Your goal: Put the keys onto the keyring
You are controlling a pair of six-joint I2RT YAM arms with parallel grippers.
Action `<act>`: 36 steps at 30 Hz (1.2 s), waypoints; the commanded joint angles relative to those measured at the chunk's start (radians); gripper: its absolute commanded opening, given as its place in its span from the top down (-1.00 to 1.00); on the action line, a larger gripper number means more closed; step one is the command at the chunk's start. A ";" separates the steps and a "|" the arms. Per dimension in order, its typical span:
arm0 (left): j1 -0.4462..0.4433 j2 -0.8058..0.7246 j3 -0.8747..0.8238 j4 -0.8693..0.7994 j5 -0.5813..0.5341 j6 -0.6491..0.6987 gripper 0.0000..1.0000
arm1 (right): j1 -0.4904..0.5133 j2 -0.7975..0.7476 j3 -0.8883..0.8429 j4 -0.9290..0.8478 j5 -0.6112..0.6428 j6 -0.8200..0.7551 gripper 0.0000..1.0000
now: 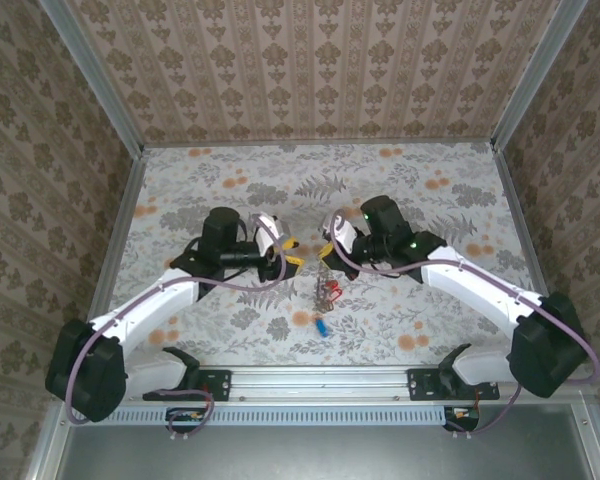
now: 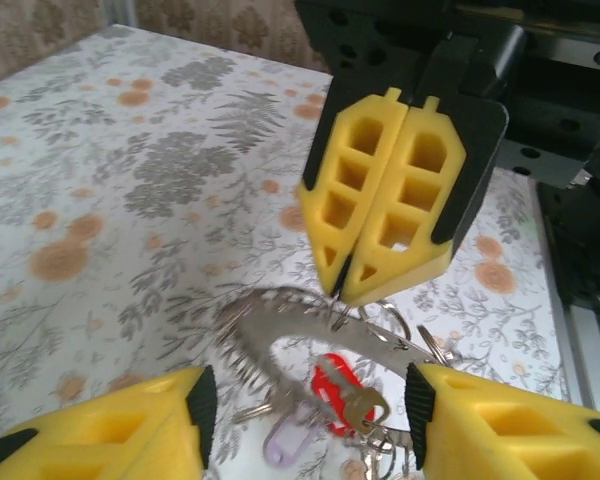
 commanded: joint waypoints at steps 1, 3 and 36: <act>-0.028 0.019 0.052 0.012 0.007 0.050 0.02 | 0.000 -0.065 -0.064 0.243 -0.055 -0.002 1.00; -0.033 0.029 0.065 0.008 0.015 0.053 0.12 | -0.001 -0.089 -0.097 0.314 -0.073 0.027 1.00; -0.066 -0.043 0.108 -0.095 0.094 0.110 0.50 | -0.006 -0.096 -0.145 0.490 -0.296 0.096 1.00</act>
